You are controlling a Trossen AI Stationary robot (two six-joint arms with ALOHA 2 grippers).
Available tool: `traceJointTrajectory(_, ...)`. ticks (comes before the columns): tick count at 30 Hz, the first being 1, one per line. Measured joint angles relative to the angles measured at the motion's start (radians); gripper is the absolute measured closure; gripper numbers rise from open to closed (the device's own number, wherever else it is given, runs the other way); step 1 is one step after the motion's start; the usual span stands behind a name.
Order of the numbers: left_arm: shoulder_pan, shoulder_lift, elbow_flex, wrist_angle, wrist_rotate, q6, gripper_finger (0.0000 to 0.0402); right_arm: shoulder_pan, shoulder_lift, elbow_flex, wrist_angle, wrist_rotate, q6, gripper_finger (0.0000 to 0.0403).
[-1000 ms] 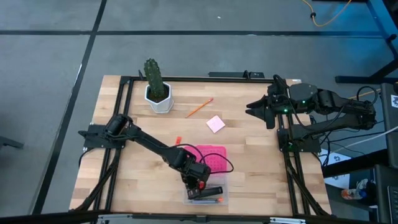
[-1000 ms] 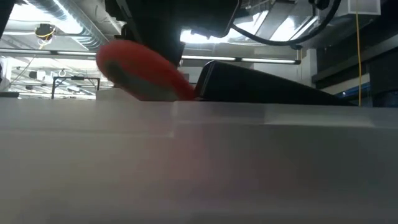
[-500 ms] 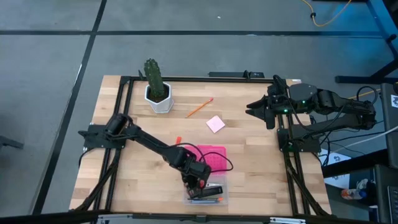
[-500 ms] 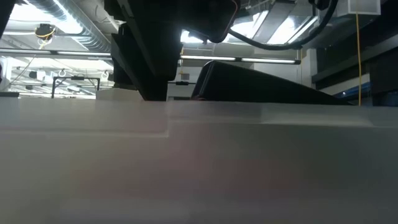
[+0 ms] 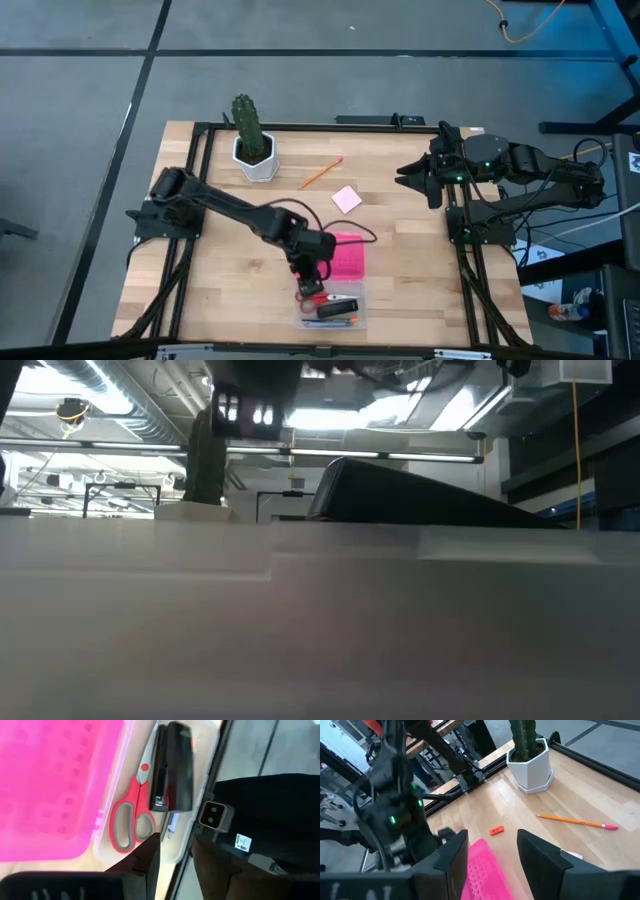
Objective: Pack school essentials
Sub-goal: Put the yellow pencil into the pencil case
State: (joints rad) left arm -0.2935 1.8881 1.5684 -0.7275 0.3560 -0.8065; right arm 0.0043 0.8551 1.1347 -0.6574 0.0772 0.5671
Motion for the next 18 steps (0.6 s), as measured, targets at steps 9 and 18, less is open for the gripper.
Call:
traceJointTrajectory(9, 0.035, -0.185, 0.000, -0.155, -0.169, 0.107, 0.0297, 0.000, 0.008, 0.000, 0.008, 0.049, -0.053, 0.0231)
traceJointTrajectory(18, 0.039, -0.340, 0.000, -0.300, -0.458, 0.194, 0.0297, 0.000, 0.075, 0.000, 0.052, 0.336, -0.051, 0.0231)
